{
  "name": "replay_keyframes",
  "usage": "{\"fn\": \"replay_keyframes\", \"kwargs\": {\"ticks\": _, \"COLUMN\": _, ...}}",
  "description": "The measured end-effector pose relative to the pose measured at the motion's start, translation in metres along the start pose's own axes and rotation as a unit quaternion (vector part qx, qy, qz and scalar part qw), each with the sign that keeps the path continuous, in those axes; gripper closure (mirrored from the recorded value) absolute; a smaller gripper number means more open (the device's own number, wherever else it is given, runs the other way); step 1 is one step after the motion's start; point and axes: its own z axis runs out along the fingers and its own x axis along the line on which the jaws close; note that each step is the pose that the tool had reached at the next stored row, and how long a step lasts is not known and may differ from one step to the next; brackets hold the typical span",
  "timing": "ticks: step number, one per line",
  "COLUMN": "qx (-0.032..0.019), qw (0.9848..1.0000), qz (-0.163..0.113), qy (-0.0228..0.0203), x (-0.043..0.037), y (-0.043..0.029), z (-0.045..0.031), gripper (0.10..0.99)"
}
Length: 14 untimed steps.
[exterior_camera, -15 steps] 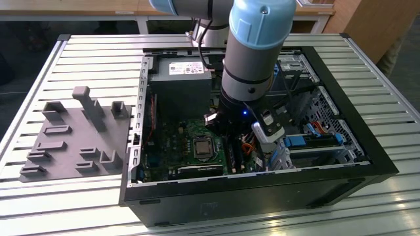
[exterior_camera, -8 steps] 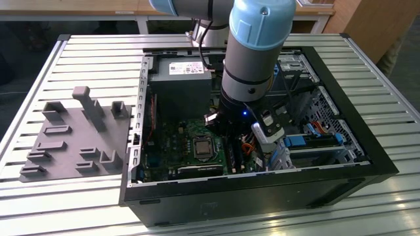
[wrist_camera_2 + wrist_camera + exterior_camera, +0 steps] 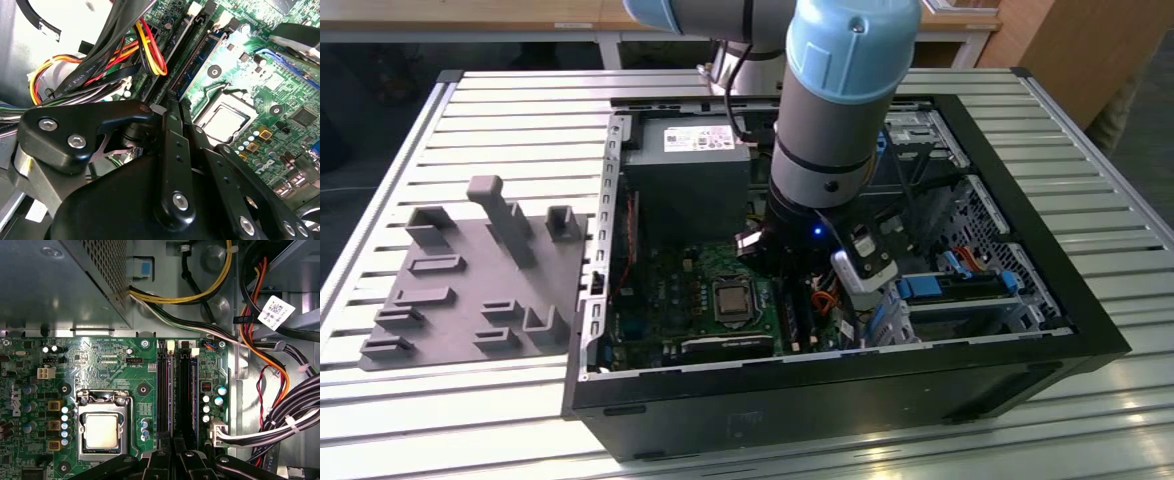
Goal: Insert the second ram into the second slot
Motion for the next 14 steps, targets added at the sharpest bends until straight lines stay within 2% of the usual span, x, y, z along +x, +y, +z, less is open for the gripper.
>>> {"fn": "replay_keyframes", "kwargs": {"ticks": 14, "qx": 0.0001, "qw": 1.0000, "qz": 0.000, "qy": 0.0000, "x": 0.0000, "y": -0.0001, "z": 0.0018, "gripper": 0.937}}
